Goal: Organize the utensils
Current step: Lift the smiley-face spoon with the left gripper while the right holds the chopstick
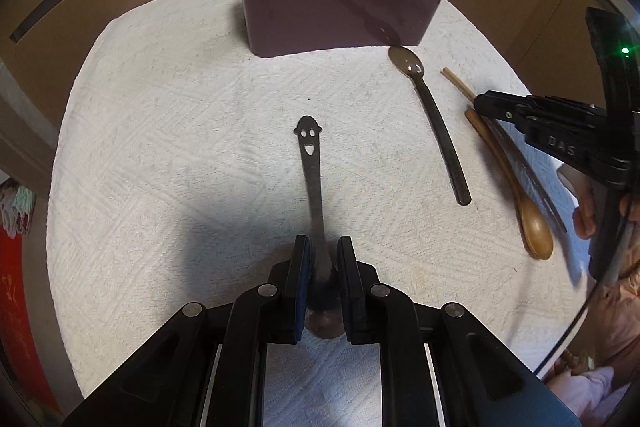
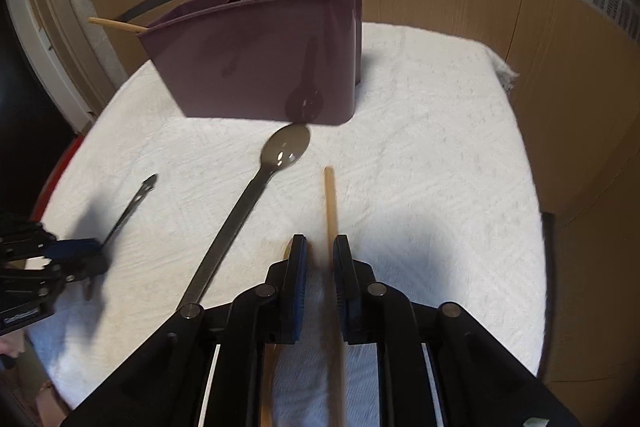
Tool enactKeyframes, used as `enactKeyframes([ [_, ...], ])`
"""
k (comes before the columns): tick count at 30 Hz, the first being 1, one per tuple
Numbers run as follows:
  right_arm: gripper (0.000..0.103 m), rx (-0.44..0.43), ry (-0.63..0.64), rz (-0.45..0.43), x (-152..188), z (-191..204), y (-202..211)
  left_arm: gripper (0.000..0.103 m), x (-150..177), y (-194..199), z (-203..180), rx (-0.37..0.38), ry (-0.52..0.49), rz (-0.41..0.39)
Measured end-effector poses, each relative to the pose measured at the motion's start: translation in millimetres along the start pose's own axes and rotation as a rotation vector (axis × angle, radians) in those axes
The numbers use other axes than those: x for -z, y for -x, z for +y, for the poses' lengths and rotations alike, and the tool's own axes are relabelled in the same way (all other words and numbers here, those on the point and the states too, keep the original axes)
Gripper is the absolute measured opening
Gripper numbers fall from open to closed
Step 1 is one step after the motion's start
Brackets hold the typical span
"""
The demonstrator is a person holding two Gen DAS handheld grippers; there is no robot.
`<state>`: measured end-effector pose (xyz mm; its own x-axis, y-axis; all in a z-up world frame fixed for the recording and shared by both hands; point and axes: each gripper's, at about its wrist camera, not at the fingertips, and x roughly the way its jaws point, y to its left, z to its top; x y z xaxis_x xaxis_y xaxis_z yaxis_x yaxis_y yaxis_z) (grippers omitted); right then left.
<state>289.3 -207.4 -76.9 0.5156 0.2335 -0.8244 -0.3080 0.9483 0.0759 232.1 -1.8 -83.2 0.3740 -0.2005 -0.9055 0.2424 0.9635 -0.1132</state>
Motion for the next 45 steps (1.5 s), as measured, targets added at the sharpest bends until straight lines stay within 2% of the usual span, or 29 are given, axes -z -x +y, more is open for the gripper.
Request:
enactKeyframes([
  [5, 0.014, -0.004, -0.02, 0.036, -13, -1, -17, 0.015, -11, 6, 5, 0.033, 0.036, -0.017],
  [7, 0.006, 0.014, 0.005, 0.042, -13, 2, -16, 0.016, -19, 7, 6, 0.038, 0.041, -0.02],
  [10, 0.005, -0.008, -0.009, 0.036, -9, 0, -8, 0.016, -30, 2, 4, 0.038, 0.033, -0.01],
  [16, 0.005, -0.06, -0.041, -0.036, -5, -2, 23, 0.016, -47, -24, -5, -0.055, -0.03, 0.079],
  [19, 0.005, -0.064, -0.03, -0.063, -4, 0, 34, 0.015, -51, -25, -6, -0.062, -0.05, 0.071],
  [22, 0.005, -0.086, -0.04, -0.094, -5, 4, 41, 0.01, -48, -21, -2, -0.06, -0.032, 0.018],
  [26, 0.005, -0.122, -0.074, -0.145, 0, 5, 56, 0.01, -26, 16, -2, -0.044, -0.009, -0.178],
  [31, 0.005, -0.129, -0.075, -0.206, 10, 12, 87, 0.01, 4, 66, -4, 0.032, 0.037, -0.335],
  [37, 0.005, -0.12, -0.042, -0.28, 16, 27, 117, 0.01, 10, 96, -23, 0.065, 0.008, -0.412],
  [45, 0.005, -0.109, -0.002, -0.318, 16, 39, 138, 0.009, 10, 117, -31, 0.059, -0.011, -0.465],
])
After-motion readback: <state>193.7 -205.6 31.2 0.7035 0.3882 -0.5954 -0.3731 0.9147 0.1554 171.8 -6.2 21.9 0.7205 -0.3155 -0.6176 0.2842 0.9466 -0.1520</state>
